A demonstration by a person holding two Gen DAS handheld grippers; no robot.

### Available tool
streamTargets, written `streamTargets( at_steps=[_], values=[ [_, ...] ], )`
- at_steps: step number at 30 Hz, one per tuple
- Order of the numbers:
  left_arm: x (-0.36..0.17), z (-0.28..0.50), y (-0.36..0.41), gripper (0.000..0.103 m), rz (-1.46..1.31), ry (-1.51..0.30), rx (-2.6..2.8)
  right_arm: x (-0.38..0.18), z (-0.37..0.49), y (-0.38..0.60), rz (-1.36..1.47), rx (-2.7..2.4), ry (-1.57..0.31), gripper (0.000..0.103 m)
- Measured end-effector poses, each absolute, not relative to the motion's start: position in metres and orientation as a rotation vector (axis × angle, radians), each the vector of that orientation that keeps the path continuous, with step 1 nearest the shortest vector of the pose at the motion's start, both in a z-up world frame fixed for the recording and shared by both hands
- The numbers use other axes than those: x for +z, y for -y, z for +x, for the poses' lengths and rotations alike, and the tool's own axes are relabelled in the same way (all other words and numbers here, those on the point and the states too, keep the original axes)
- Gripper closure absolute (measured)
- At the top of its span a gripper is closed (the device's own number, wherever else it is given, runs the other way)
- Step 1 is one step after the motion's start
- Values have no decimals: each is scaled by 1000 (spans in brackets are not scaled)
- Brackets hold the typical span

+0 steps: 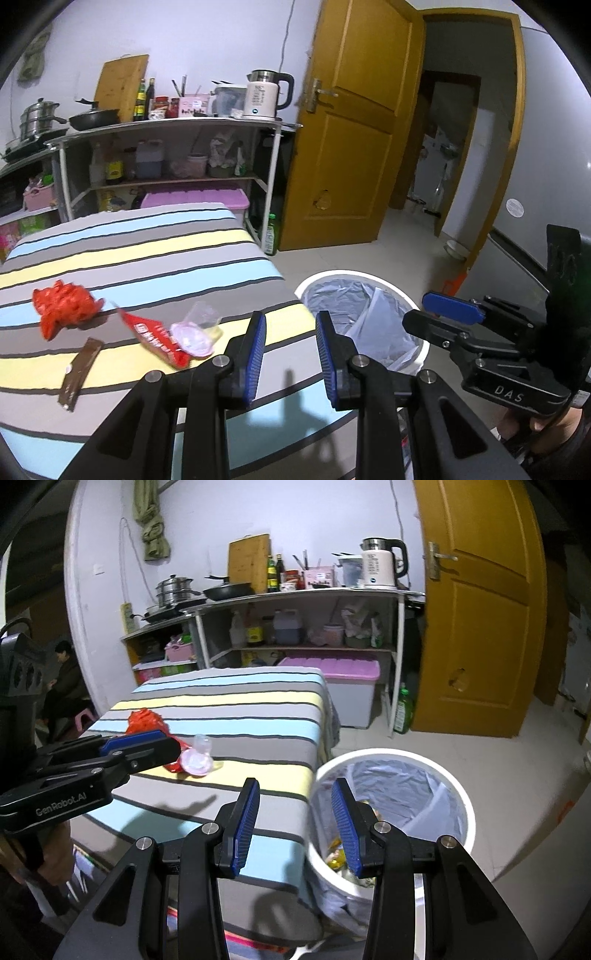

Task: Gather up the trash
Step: 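Move both open grippers back over the table toward the remaining trash, then grasp the brown chocolate wrapper with the left gripper while the right gripper grasps the clear plastic cup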

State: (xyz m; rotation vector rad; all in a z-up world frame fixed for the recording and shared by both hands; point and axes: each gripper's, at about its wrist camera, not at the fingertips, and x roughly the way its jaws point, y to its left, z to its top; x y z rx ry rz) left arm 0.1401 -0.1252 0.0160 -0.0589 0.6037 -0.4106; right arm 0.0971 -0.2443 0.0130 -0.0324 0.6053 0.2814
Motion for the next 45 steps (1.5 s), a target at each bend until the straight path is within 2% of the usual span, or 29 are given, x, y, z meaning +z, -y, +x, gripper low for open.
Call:
streamTargets(
  at_steps=[18, 37, 40, 45],
  values=[
    [14, 121, 60, 76, -90, -591, -286, 15, 98, 204, -71, 390, -600, 61],
    [-9, 123, -15, 76, -131, -624, -101, 0, 121, 162, -66, 505, -645, 61],
    [-16, 129, -26, 71, -135, -643, -82, -3, 128, 158, -67, 507, -656, 61],
    [-28, 140, -39, 71, -143, -672, -64, -10, 138, 150, -73, 513, -676, 61]
  ],
)
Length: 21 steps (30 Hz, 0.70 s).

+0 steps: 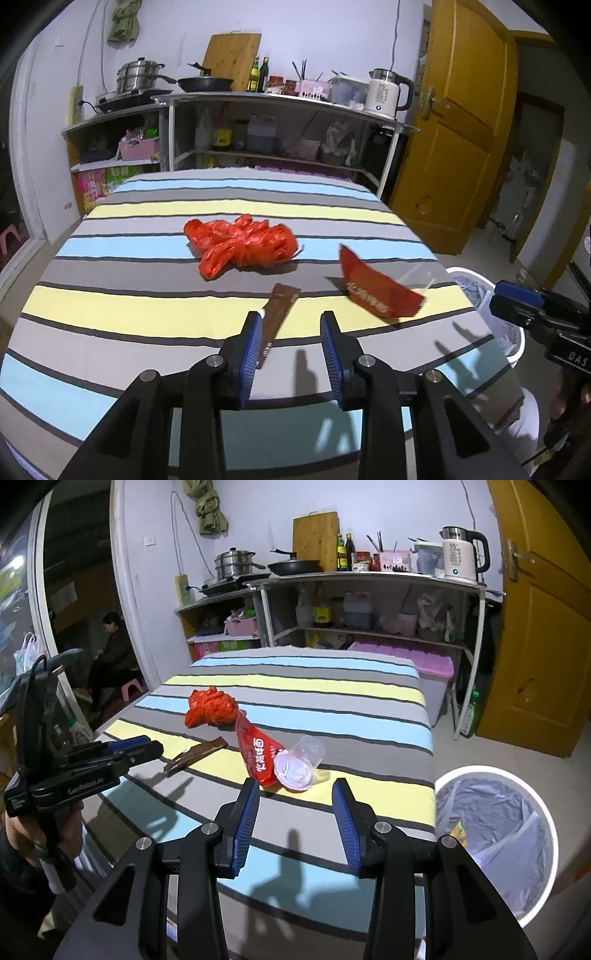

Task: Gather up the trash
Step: 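Grasp the brown chocolate wrapper with the left gripper while the right gripper grasps the clear plastic cup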

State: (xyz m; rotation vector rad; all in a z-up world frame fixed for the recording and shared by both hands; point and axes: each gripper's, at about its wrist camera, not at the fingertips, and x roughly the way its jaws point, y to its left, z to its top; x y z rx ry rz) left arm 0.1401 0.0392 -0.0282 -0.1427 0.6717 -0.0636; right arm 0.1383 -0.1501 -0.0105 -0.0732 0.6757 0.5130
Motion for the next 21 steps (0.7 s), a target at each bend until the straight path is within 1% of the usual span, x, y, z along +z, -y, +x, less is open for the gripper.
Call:
streamTargets(
  at_steps=[9, 21],
  values=[
    [-49, 170, -45, 71, -115, -746, -48, -26, 168, 143, -65, 516, -736, 61],
    [-69, 197, -35, 71, -52, -833, -34, -45, 219, 139, 39, 514, -825, 60]
  ],
)
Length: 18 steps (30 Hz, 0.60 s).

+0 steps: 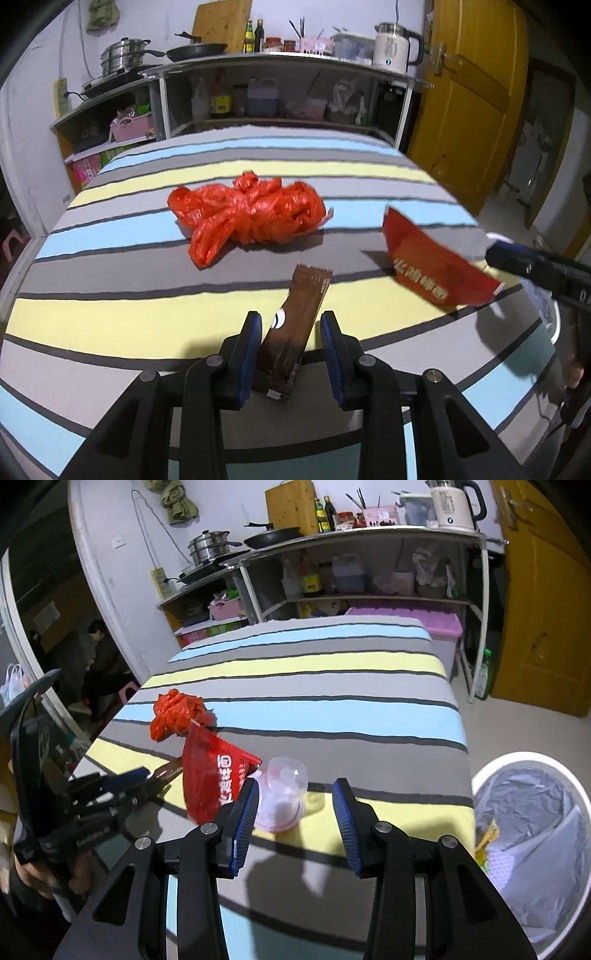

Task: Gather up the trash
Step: 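Grasp the brown chocolate wrapper with the left gripper while the right gripper grasps the clear plastic cup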

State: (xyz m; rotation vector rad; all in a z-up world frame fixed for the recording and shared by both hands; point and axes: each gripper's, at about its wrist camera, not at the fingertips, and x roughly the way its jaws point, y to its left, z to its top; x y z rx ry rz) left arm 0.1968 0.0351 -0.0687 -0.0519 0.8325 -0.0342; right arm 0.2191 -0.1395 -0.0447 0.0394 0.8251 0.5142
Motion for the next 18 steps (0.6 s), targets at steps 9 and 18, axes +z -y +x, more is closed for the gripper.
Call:
streamTargets(
  at_steps=[9, 18],
  values=[
    [-71, 198, -27, 71, -10, -833, -31, -54, 234, 125, 51, 555, -872, 60],
    [-70, 197, -24, 75, 24, -830, -34, -51, 240, 121, 65, 569, -869, 74]
  ],
)
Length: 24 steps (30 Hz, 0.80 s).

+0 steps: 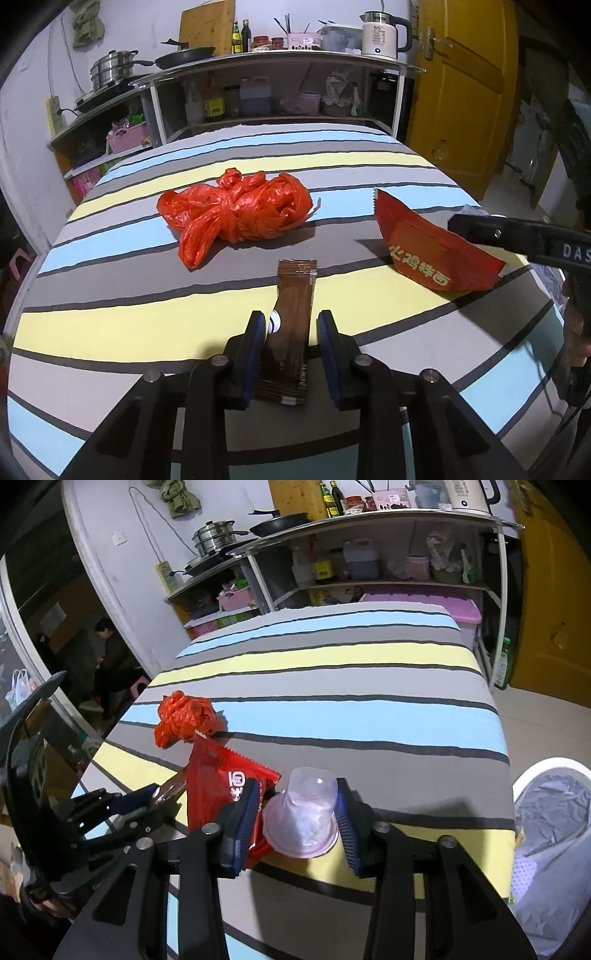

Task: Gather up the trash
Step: 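Grasp the brown chocolate wrapper with the left gripper while the right gripper grasps the clear plastic cup, then lift the chocolate wrapper and cup and carry them over the white bin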

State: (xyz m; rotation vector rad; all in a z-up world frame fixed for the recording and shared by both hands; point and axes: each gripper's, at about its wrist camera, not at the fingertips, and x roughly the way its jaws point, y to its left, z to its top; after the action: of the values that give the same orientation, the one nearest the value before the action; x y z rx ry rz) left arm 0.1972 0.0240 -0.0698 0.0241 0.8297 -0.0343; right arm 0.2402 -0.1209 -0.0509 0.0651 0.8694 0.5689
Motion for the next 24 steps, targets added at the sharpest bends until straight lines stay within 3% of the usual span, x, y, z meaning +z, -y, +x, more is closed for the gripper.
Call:
streamTargets(
  at_steps=[3, 24],
  values=[
    [-70, 195, -21, 81, 35, -826, -44, -49, 236, 121, 60, 568, -859, 74],
    [-32, 152, 2, 82, -77, -713, -139, -12, 175, 155, 60, 504, -722, 75]
  ],
)
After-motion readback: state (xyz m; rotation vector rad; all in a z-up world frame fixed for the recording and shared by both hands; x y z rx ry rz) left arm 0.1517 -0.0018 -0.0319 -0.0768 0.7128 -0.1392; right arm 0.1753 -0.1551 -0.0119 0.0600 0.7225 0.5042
